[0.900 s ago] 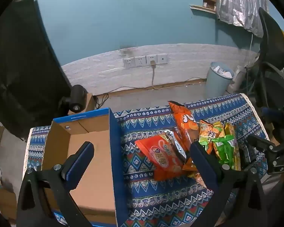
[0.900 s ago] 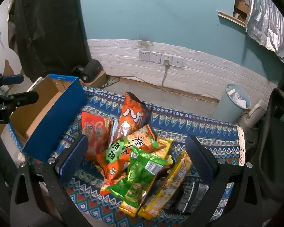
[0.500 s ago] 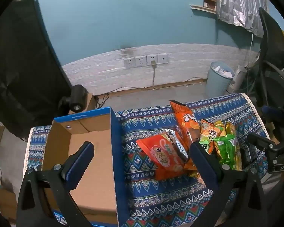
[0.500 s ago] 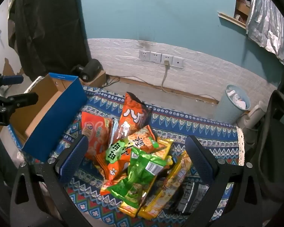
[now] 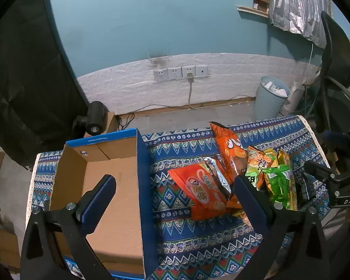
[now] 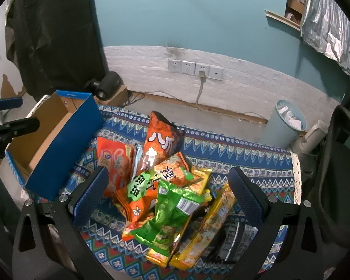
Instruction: Organize snacks
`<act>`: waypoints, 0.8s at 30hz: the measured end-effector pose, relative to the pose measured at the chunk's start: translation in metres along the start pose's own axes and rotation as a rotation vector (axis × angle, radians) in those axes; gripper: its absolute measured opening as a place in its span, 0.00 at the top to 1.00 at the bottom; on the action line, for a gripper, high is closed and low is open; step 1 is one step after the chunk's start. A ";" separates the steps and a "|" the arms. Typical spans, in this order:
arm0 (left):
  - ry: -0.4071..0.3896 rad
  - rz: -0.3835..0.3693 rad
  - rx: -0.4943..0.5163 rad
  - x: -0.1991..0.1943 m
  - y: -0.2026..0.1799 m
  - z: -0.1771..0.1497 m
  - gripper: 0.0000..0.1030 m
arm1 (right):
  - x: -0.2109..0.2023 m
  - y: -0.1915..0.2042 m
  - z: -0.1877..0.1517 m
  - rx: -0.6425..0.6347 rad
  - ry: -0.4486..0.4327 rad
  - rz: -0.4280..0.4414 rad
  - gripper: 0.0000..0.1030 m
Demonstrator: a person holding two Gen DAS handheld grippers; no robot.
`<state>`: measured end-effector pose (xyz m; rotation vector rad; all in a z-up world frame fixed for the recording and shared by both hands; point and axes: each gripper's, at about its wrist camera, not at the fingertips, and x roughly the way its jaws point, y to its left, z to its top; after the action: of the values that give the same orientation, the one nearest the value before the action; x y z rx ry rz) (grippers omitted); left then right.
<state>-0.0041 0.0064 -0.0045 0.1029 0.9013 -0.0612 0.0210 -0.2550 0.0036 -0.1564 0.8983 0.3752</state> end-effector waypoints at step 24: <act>0.025 0.001 0.002 0.005 0.001 -0.004 0.01 | 0.003 0.005 -0.002 -0.016 0.012 -0.009 0.03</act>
<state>-0.0041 0.0080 -0.0105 0.1067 0.9258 -0.0598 0.0191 -0.2502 0.0002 -0.1776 0.9061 0.3729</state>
